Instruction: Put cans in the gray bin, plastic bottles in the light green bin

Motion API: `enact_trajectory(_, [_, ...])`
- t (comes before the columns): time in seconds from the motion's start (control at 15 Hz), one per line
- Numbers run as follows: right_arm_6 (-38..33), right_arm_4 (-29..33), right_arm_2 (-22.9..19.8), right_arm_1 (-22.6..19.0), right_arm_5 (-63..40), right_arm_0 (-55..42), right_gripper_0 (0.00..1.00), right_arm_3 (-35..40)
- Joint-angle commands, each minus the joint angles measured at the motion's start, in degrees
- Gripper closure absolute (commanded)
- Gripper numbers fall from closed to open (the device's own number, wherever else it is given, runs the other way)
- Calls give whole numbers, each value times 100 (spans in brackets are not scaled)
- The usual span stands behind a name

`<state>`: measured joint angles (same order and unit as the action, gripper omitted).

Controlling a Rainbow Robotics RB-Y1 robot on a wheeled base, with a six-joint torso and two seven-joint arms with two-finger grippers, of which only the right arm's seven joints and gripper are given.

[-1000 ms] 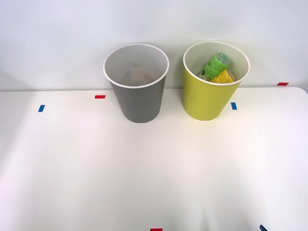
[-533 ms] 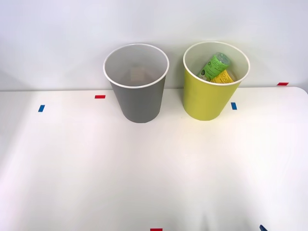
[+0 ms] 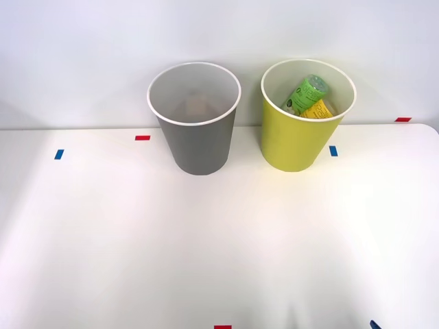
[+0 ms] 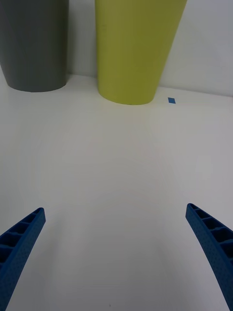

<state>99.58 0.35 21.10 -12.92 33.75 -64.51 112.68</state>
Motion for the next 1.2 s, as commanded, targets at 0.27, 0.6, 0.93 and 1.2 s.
enact_trajectory(0.27, [0, 0, 0, 0, 0, 0, 0, 0])
enact_trajectory(0.6, [0, 0, 0, 0, 0, 0, 0, 0])
enact_trajectory(0.93, [0, 0, 0, 0, 0, 0, 0, 0])
enact_trajectory(1.2, [0, 0, 0, 0, 0, 0, 0, 0])
